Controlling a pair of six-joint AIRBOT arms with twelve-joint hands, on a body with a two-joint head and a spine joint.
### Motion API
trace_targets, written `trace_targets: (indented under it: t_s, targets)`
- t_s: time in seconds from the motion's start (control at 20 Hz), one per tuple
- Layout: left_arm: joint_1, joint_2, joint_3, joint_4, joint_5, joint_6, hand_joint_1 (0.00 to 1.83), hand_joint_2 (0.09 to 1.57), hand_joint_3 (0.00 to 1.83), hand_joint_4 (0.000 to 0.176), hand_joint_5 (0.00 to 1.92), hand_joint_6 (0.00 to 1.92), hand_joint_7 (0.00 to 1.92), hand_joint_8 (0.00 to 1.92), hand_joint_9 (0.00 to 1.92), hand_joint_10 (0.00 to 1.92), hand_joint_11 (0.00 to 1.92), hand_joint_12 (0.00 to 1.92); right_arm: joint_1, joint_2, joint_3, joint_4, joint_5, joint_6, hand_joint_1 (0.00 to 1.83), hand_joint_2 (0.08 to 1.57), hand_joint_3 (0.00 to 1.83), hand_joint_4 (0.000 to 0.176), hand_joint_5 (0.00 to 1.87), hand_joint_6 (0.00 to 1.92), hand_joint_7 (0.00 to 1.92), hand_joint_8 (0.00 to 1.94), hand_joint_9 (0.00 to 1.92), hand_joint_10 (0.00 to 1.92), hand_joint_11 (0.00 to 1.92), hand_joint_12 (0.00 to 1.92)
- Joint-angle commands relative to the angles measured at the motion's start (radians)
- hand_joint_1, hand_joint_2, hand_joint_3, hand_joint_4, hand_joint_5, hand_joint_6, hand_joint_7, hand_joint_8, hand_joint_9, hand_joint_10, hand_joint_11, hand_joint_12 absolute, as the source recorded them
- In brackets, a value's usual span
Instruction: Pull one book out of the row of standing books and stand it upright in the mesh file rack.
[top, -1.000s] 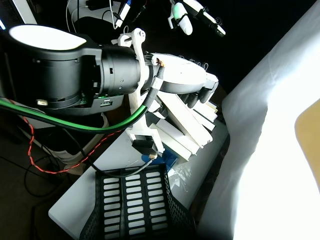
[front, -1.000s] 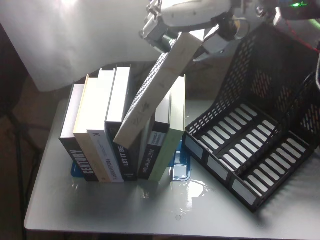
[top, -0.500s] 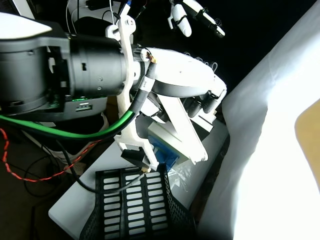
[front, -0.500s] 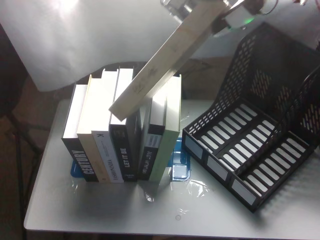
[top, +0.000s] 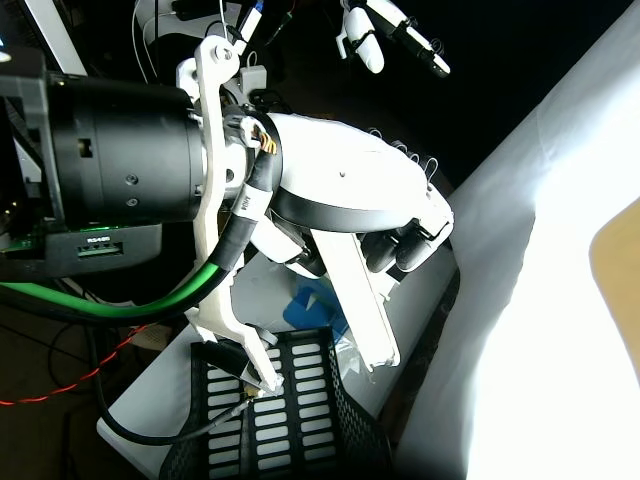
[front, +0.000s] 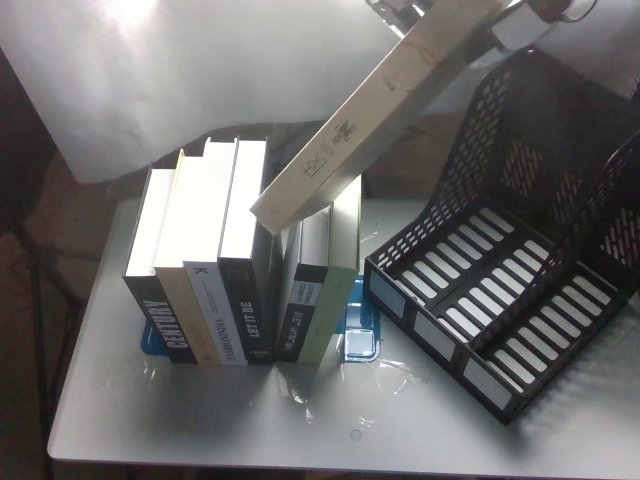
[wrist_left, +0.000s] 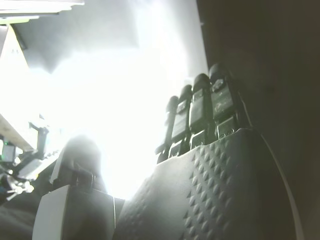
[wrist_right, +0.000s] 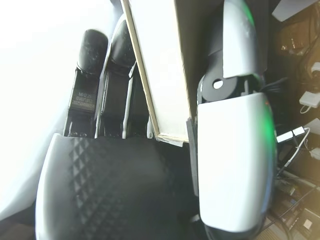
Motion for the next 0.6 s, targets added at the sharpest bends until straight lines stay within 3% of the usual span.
trace_targets:
  t_s: [0.0, 0.05, 0.15, 0.25, 0.3, 0.45, 0.5, 0.55]
  targets:
    - [-0.005, 0.01, 0.009, -0.02, -0.117, -0.005, 0.24, 1.33, 0.0, 0.0, 0.0, 0.0, 0.0, 0.0, 0.0, 0.0, 0.0, 0.0, 0.02, 0.022, 0.001, 0.001, -0.044, -0.003, 1.36, 1.18, 0.0, 0.0, 0.78, 1.22, 0.88, 1.18, 0.79, 1.45, 0.46, 1.78]
    - [-0.005, 0.01, 0.01, -0.02, -0.116, -0.005, 0.26, 1.34, 0.0, 0.0, 0.0, 0.0, 0.0, 0.0, 0.0, 0.0, 0.0, 0.0, 0.028, 0.032, -0.005, -0.008, -0.049, 0.002, 1.35, 1.19, 0.0, 0.0, 0.76, 1.24, 0.88, 1.19, 0.76, 1.47, 0.41, 1.8]
    - [-0.008, 0.01, 0.009, -0.018, -0.114, -0.005, 0.3, 1.34, 0.0, 0.0, 0.0, 0.0, 0.0, 0.0, 0.0, 0.0, 0.0, 0.0, 0.044, 0.052, -0.021, -0.04, -0.06, 0.02, 1.35, 1.19, 0.0, 0.0, 0.76, 1.24, 0.86, 1.21, 0.76, 1.49, 0.47, 1.79]
    - [-0.011, 0.01, 0.01, -0.014, -0.108, -0.005, 0.3, 1.34, 0.0, 0.0, 0.0, 0.0, 0.0, 0.0, 0.0, 0.0, 0.0, 0.0, 0.08, 0.077, -0.037, -0.143, -0.065, 0.094, 1.36, 1.19, 0.0, 0.0, 0.75, 1.23, 0.89, 1.14, 0.81, 1.48, 0.55, 1.76]
    - [-0.016, 0.009, 0.01, -0.011, -0.105, -0.005, 0.32, 1.34, 0.0, 0.0, 0.0, 0.0, 0.0, 0.0, 0.0, 0.0, 0.0, 0.0, 0.09, 0.086, -0.043, -0.201, -0.065, 0.139, 1.36, 1.17, 0.0, 0.0, 0.78, 1.14, 0.92, 1.08, 0.88, 1.47, 0.68, 1.8]
    - [-0.024, 0.008, 0.011, -0.004, -0.096, -0.005, 0.39, 1.33, 0.0, 0.0, 0.0, 0.0, 0.0, 0.0, 0.0, 0.0, 0.0, 0.0, 0.091, 0.094, -0.044, -0.296, -0.07, 0.211, 1.35, 1.19, 0.0, 0.0, 0.76, 1.22, 0.85, 1.14, 0.83, 1.48, 0.7, 1.76]
    - [-0.024, 0.008, 0.011, -0.004, -0.096, -0.005, 0.38, 1.33, 0.0, 0.0, 0.0, 0.0, 0.0, 0.0, 0.0, 0.0, 0.0, 0.0, 0.091, 0.095, -0.044, -0.31, -0.071, 0.222, 1.22, 1.19, 0.0, 0.0, 0.78, 1.26, 0.88, 1.21, 0.89, 1.43, 0.74, 1.8]
    - [-0.024, 0.009, 0.011, -0.004, -0.096, -0.005, 0.38, 1.33, 0.0, 0.0, 0.0, 0.0, 0.0, 0.0, 0.0, 0.0, 0.0, 0.0, 0.091, 0.097, -0.043, -0.336, -0.072, 0.244, 1.19, 1.19, 0.0, 0.0, 0.79, 1.26, 0.9, 1.21, 0.96, 1.49, 0.84, 1.85]
